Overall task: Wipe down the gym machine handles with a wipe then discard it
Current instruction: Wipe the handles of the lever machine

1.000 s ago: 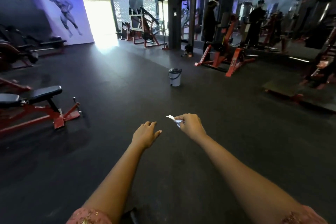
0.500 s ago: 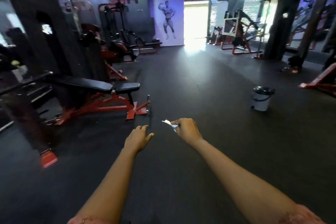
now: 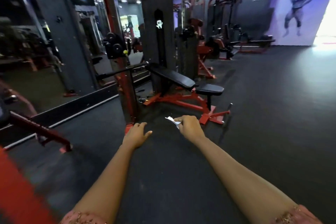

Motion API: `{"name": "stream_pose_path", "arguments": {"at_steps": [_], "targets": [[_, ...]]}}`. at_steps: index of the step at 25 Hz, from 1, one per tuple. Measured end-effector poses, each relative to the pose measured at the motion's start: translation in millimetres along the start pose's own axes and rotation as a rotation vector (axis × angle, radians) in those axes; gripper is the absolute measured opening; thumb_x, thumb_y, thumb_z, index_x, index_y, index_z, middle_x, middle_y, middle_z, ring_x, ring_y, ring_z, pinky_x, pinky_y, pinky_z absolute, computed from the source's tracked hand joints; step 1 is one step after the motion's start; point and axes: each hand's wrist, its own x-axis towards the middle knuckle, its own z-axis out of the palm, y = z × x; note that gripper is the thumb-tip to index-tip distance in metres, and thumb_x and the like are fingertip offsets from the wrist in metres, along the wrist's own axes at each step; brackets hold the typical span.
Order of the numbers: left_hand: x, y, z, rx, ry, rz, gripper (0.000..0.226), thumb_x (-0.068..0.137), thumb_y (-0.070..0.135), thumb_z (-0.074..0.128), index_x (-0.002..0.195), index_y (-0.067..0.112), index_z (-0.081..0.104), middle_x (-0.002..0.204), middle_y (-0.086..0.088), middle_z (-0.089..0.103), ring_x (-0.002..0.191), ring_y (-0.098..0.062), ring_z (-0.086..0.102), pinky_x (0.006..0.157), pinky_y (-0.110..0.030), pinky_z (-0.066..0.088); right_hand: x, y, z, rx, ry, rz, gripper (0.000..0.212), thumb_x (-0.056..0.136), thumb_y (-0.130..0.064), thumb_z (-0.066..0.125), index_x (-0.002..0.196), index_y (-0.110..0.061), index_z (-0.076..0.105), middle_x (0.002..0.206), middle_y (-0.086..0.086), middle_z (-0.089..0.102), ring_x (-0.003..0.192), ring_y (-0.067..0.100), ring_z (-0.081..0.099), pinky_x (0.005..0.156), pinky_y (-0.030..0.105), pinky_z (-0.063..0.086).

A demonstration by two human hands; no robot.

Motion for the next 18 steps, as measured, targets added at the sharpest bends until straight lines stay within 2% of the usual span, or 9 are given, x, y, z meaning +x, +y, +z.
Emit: {"name": "stream_pose_path", "arguments": {"at_steps": [7,12,18], "targets": [[103,-76,-34,-0.021,0.137,-0.289,0.056,0.093,0.042,0.047,0.141,0.015,0.034,0.143,-0.013,0.038,0.128,-0.03,0.041,0.104,-0.04,0.037,174,-29,64,0.091,-0.147,-0.232,0.03,0.085,-0.01,0.054,0.111,-0.017,0.067,0.113,0.009,0.067,0.104,0.028,0.06,0.088,0.032,0.046],[152,-152,-63,-0.011,0.21,-0.512,0.056,0.092,0.04,0.051,0.138,0.012,0.038,0.137,-0.017,0.045,0.126,-0.033,0.044,0.106,-0.042,0.036,280,-68,140,0.134,-0.297,-0.389,0.032,0.086,-0.009,0.052,0.113,-0.019,0.067,0.114,0.005,0.067,0.103,0.026,0.06,0.073,0.023,0.043],[231,-232,-102,-0.032,0.344,-0.682,0.054,0.091,0.036,0.054,0.137,0.011,0.04,0.135,-0.017,0.047,0.124,-0.034,0.046,0.103,-0.04,0.037,404,-136,224,0.204,-0.426,-0.59,0.035,0.084,-0.006,0.052,0.113,-0.019,0.066,0.114,0.007,0.067,0.106,0.028,0.059,0.087,0.028,0.045]]}}
